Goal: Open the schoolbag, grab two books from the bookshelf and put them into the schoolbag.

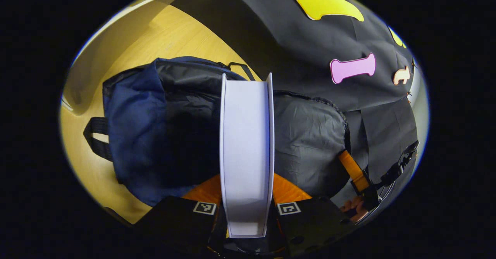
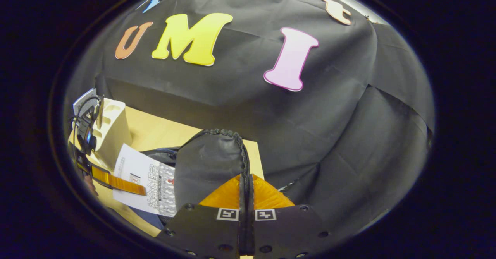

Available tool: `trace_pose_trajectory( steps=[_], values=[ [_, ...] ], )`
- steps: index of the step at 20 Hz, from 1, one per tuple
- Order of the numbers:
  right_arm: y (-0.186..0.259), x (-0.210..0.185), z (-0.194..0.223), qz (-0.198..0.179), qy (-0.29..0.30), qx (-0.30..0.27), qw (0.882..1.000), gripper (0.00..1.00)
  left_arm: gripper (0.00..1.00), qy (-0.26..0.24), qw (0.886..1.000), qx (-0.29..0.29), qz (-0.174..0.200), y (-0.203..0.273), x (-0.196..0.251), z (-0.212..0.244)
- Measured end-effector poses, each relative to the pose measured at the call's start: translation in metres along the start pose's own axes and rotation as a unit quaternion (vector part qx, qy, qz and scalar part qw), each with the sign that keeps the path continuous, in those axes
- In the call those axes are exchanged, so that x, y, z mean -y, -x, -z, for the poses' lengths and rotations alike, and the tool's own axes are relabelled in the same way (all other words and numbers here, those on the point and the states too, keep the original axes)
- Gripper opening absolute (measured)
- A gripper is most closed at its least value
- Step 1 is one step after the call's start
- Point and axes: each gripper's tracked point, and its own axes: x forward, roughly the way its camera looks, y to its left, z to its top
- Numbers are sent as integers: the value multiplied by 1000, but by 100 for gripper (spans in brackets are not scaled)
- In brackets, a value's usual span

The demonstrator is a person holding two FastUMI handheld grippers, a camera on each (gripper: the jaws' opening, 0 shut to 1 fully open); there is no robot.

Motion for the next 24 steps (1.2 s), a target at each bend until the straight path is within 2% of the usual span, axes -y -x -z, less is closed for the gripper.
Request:
trace_pose_trajectory(
  steps=[1, 2, 11, 16, 17, 19, 20, 21, 23, 24],
  values=[
    [3, 0, -2, 1, 3, 2, 1000, 1, 46, 0, 1000, -1, 6, -6, 0, 0],
    [3, -1, -5, 1, 5, 3, 1000, 1, 43, 0, 1000, -2, 11, -14, 0, 1],
    [-3, -10, -4, -7, 10, -7, 1000, 1, 43, 58, 996, -19, 60, -76, -9, -4],
    [-10, -17, -4, -11, 7, -13, 1000, 1, 46, 47, 997, -25, 49, -82, -17, -3],
    [-14, -19, -4, -11, 6, -14, 1000, 1, 47, 40, 998, -31, 41, -82, -20, -3],
    [-15, -23, -2, -15, 2, -19, 1000, 1, 58, 34, 998, -52, 1, -87, -33, 0],
    [-16, -24, -1, -15, 1, -20, 1000, 0, 62, 39, 997, -63, -23, -89, -42, 3],
    [-16, -24, 0, -16, 1, -22, 1000, 0, 75, 42, 995, -72, -52, -89, -50, 4],
    [-17, -26, 3, -16, 0, -24, 1000, 0, 81, 32, 989, -90, -114, -82, -69, 6],
    [-18, -27, 4, -16, 0, -26, 1000, 0, 89, 29, 986, -97, -132, -72, -72, 6]
  ],
)
